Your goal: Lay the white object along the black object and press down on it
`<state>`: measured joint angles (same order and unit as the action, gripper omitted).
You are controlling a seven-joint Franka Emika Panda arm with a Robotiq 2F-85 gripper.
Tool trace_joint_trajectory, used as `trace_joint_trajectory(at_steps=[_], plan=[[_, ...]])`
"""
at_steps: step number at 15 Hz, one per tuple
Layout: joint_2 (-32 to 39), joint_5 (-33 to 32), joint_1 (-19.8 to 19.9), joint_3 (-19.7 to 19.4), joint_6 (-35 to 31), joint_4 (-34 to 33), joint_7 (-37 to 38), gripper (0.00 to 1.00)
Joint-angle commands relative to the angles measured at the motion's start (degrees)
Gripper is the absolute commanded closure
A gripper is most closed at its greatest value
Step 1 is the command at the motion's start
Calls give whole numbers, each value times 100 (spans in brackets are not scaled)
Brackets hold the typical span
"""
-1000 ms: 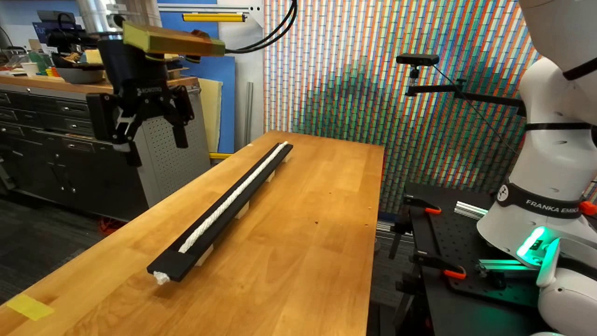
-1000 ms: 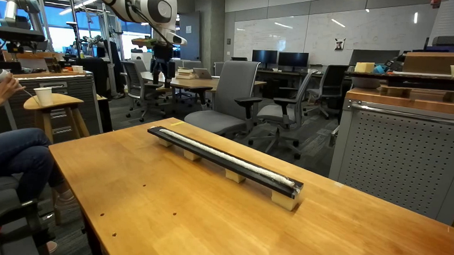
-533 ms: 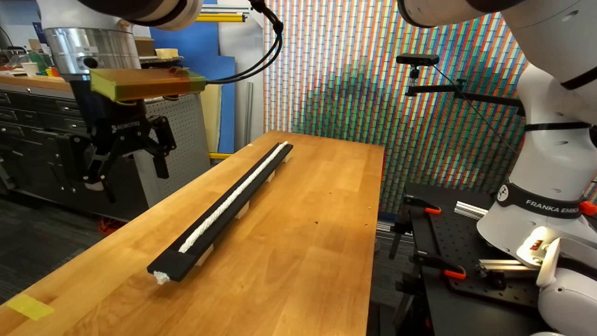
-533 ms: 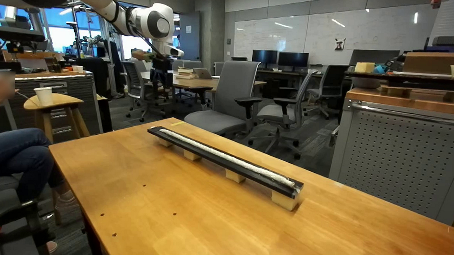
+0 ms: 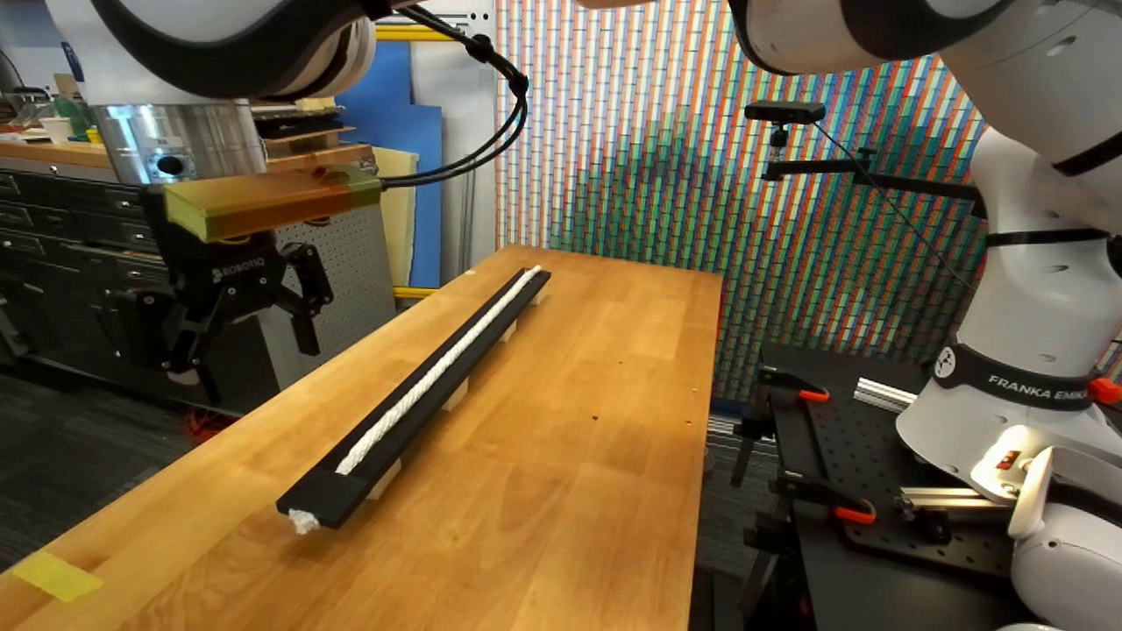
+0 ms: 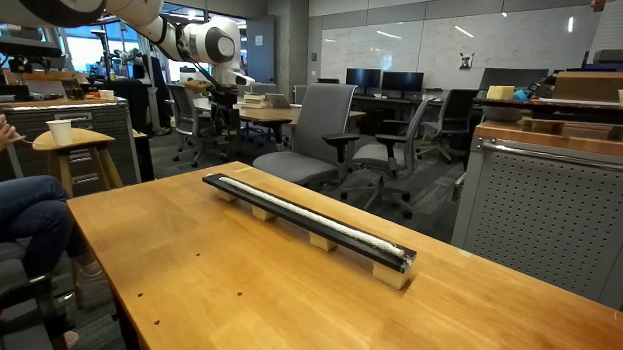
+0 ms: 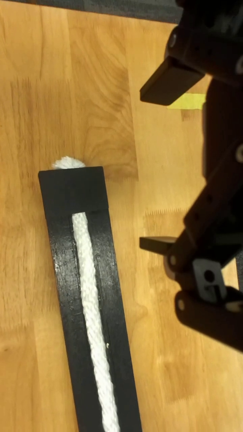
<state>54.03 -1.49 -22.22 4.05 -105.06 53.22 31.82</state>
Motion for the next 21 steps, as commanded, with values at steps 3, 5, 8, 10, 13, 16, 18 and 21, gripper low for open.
trace_joint_trajectory(at_steps=[3,5,8,10,13,16,18,21], plan=[[394,-59,-50,-140,71,-444,223,0],[443,-38,-44,-148,123,-482,273,0],[528,17,-77,-199,226,-630,340,0],[467,18,-18,-129,193,-534,374,3],[261,69,40,-84,177,-194,348,4],[93,79,36,-53,334,131,309,0],[267,10,13,-73,251,-43,287,0],[219,10,0,-33,329,53,287,0]])
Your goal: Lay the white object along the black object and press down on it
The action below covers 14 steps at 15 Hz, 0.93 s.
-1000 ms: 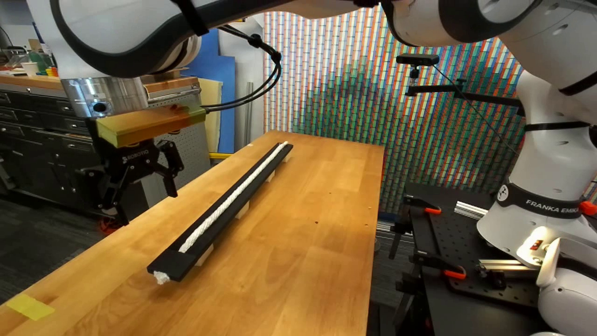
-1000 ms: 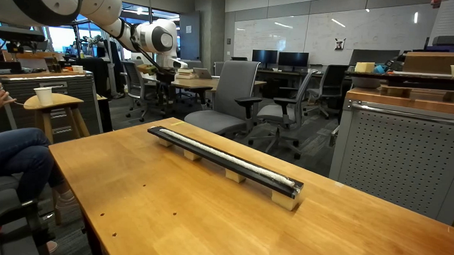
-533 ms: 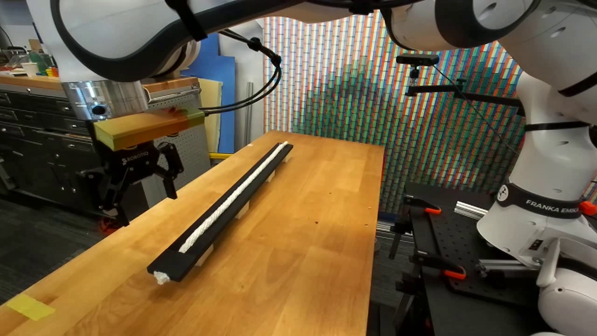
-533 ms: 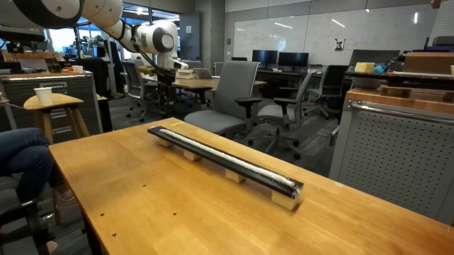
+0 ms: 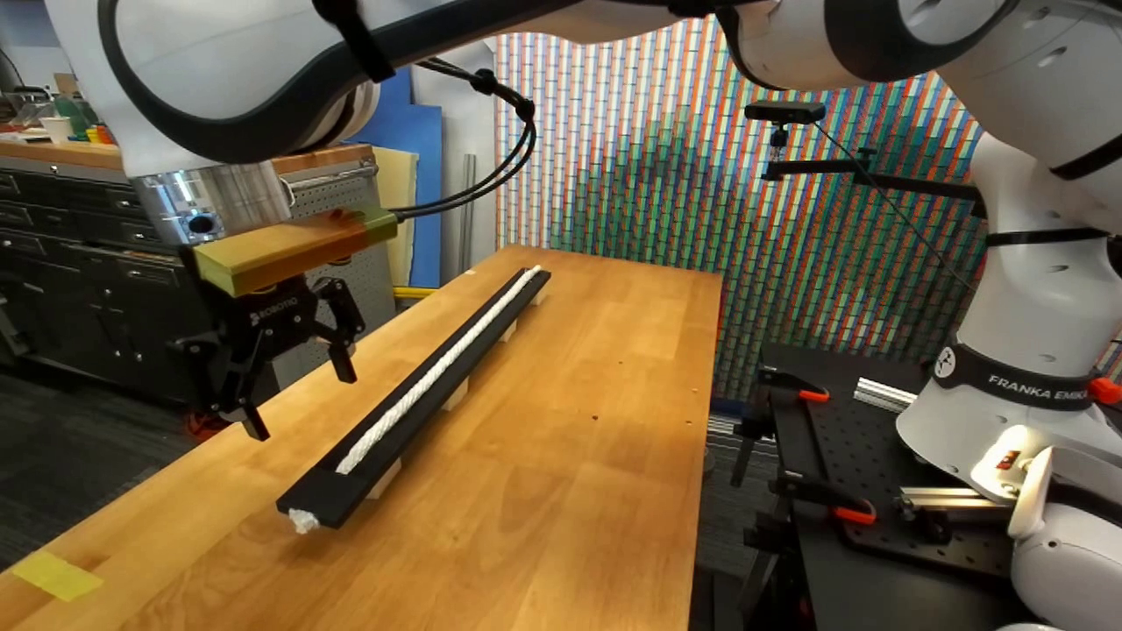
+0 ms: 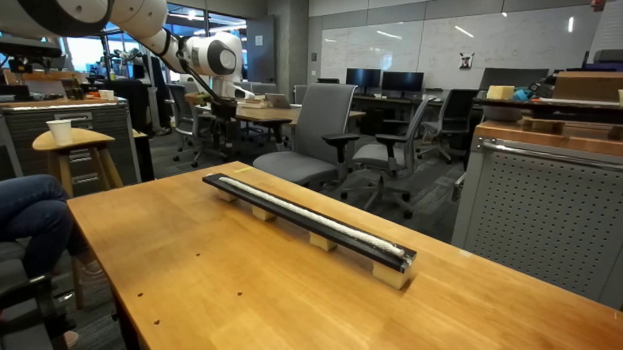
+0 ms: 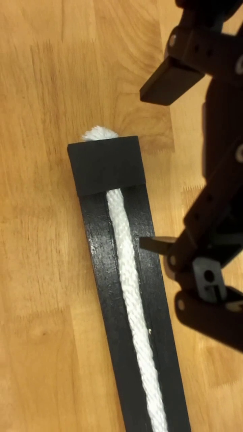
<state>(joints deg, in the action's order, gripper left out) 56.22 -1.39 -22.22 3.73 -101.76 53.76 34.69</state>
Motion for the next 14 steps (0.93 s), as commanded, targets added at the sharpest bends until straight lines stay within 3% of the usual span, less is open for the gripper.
trace_joint_trajectory(at_steps=[1,14], plan=[[-12,0,0,1,8,12,0,0],[-180,-53,-25,-73,-21,230,126,0]])
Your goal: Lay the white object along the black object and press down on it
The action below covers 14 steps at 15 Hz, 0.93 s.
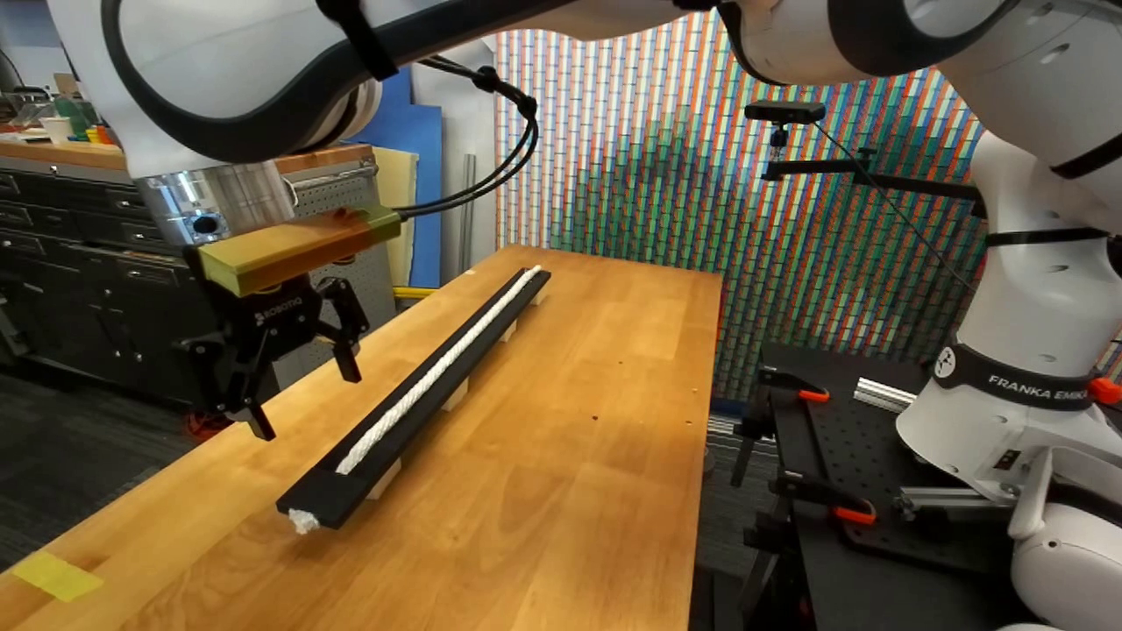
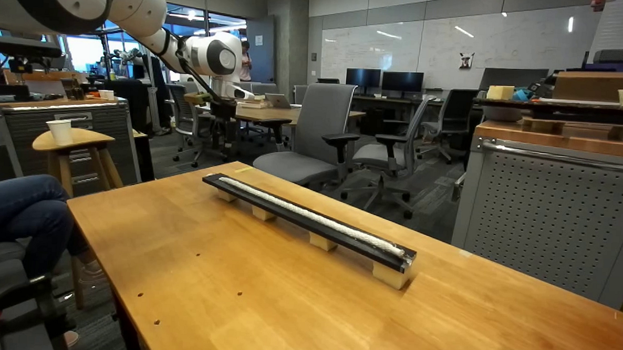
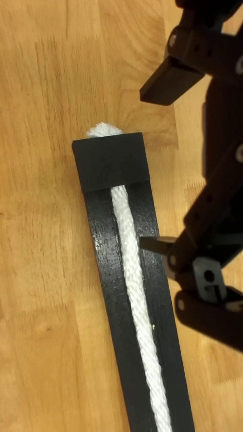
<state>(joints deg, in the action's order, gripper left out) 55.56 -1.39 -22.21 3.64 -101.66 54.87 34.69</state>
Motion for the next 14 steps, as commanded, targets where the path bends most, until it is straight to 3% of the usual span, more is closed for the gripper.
trace_joint_trajectory(at_steps=[1,14], plan=[[-137,-47,-21,-74,-44,149,142,0],[-398,-2,23,-213,1,539,440,0]])
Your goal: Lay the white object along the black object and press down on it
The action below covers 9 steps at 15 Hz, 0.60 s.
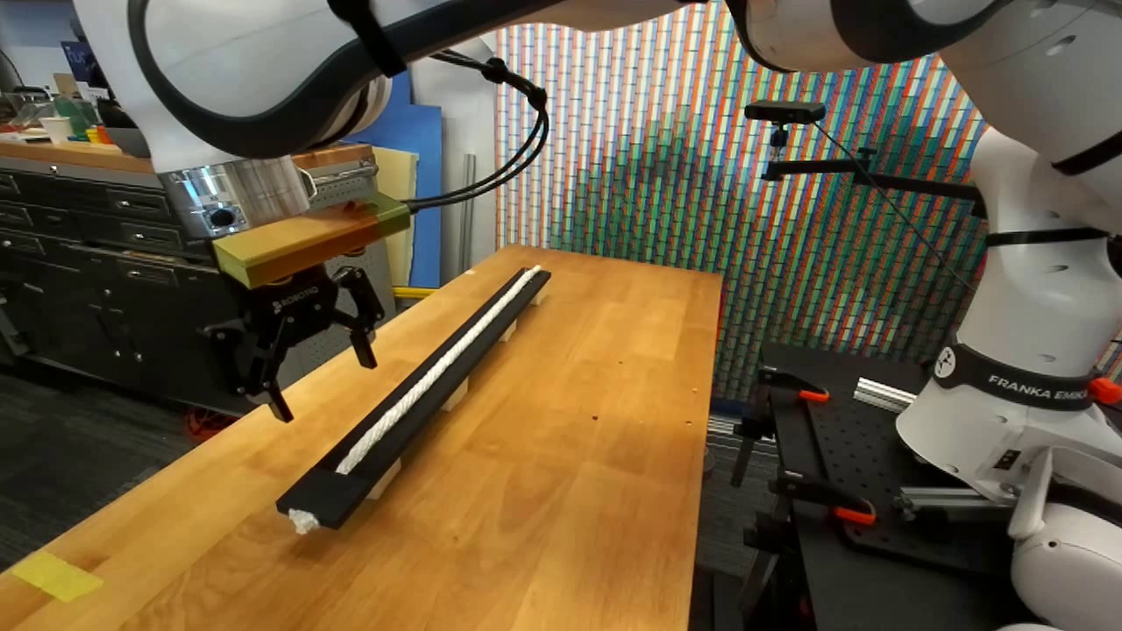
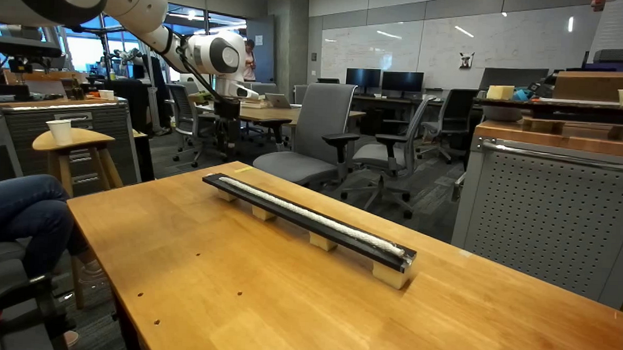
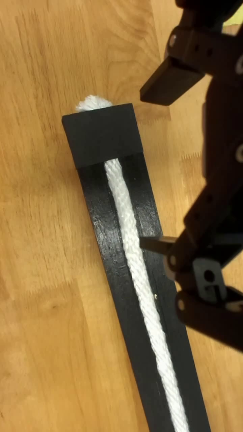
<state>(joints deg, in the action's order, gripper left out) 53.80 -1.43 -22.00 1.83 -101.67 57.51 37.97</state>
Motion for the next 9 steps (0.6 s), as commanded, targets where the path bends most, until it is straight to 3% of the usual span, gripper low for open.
trace_joint_trajectory(at_steps=[1,2,4,5,9], plan=[[-212,7,12,-32,-15,291,110,0],[-206,17,21,-29,-5,307,110,4],[-217,26,33,-14,-19,356,82,28],[-225,15,27,-13,-38,383,74,30],[-226,9,21,-6,-30,413,49,63]])
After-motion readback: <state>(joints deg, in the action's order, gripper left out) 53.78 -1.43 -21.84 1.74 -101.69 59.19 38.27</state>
